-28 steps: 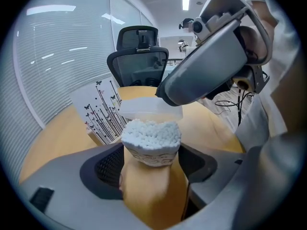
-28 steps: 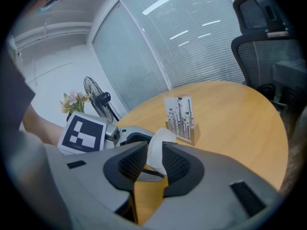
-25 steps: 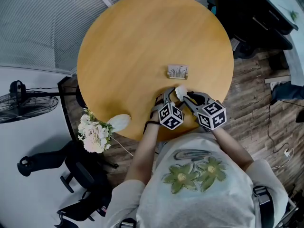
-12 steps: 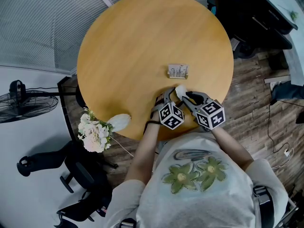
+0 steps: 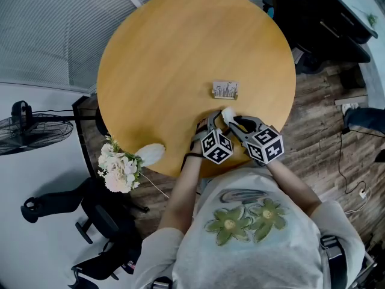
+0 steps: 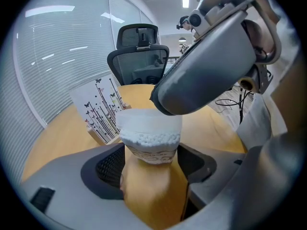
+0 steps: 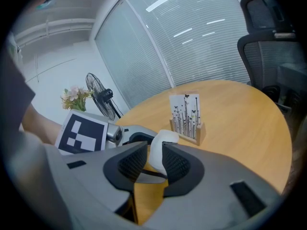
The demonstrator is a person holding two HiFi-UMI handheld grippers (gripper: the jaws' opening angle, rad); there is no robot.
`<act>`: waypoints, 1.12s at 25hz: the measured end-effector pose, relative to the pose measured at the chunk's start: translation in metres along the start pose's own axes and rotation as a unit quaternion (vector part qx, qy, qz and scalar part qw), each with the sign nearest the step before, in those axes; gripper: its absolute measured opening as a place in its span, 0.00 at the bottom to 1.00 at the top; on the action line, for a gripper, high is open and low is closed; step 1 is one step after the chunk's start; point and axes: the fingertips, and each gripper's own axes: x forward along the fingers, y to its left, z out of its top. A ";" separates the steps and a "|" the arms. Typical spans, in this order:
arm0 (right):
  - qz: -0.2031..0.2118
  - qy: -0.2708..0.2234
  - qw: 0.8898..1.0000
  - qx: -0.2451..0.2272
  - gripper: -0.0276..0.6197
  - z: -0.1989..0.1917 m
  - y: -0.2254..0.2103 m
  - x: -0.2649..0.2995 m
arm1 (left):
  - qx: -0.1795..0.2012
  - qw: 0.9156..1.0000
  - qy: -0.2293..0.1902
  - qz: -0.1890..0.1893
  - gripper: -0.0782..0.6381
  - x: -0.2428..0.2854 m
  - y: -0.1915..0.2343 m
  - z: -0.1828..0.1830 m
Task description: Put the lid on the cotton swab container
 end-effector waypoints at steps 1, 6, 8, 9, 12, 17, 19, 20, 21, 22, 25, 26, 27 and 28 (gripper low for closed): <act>0.001 0.000 1.000 -0.001 0.19 0.000 0.000 0.001 | 0.000 1.000 0.000 0.000 0.58 0.000 0.000 0.000; 0.004 0.004 1.000 -0.002 0.19 -0.001 0.001 0.003 | -0.002 1.000 0.000 0.000 0.58 0.000 0.000 0.000; 0.006 0.006 1.000 -0.002 0.19 -0.002 0.002 0.003 | -0.002 1.000 0.000 0.000 0.58 -0.001 -0.001 0.000; 0.007 0.007 1.000 -0.003 0.19 -0.002 0.002 0.003 | -0.002 1.000 0.001 0.000 0.58 -0.001 -0.001 0.000; 0.008 0.011 1.000 -0.004 0.19 -0.003 0.003 0.006 | -0.002 1.000 0.000 -0.001 0.58 -0.001 -0.001 0.000; 0.008 0.019 1.000 -0.007 0.19 -0.004 0.004 0.008 | -0.002 1.000 0.000 -0.001 0.58 -0.001 -0.001 0.000; 0.008 0.021 1.000 -0.007 0.19 -0.004 0.004 0.009 | -0.002 1.000 0.000 -0.002 0.58 -0.001 -0.001 0.000; 0.008 0.023 1.000 -0.006 0.19 -0.004 0.004 0.009 | -0.002 1.000 0.000 -0.002 0.58 -0.001 -0.001 0.000; 0.008 0.025 1.000 -0.004 0.19 -0.004 0.004 0.010 | -0.001 1.000 0.000 -0.002 0.58 -0.001 -0.001 0.000; 0.008 0.027 1.000 -0.003 0.19 -0.004 0.004 0.010 | -0.001 1.000 0.001 -0.002 0.58 -0.001 -0.001 -0.001; 0.001 0.032 0.999 -0.002 0.17 -0.003 0.002 0.012 | -0.001 1.000 0.001 -0.002 0.58 -0.001 -0.001 -0.001; -0.003 0.034 0.999 -0.003 0.14 -0.004 0.000 0.012 | -0.001 1.000 0.001 -0.002 0.58 -0.001 -0.001 -0.001; -0.007 0.036 0.999 -0.004 0.12 -0.004 -0.002 0.012 | -0.001 1.000 0.000 -0.002 0.58 -0.001 -0.001 -0.001; -0.011 0.038 0.999 -0.004 0.10 -0.004 -0.003 0.012 | -0.001 1.000 0.000 -0.002 0.58 -0.001 -0.001 0.000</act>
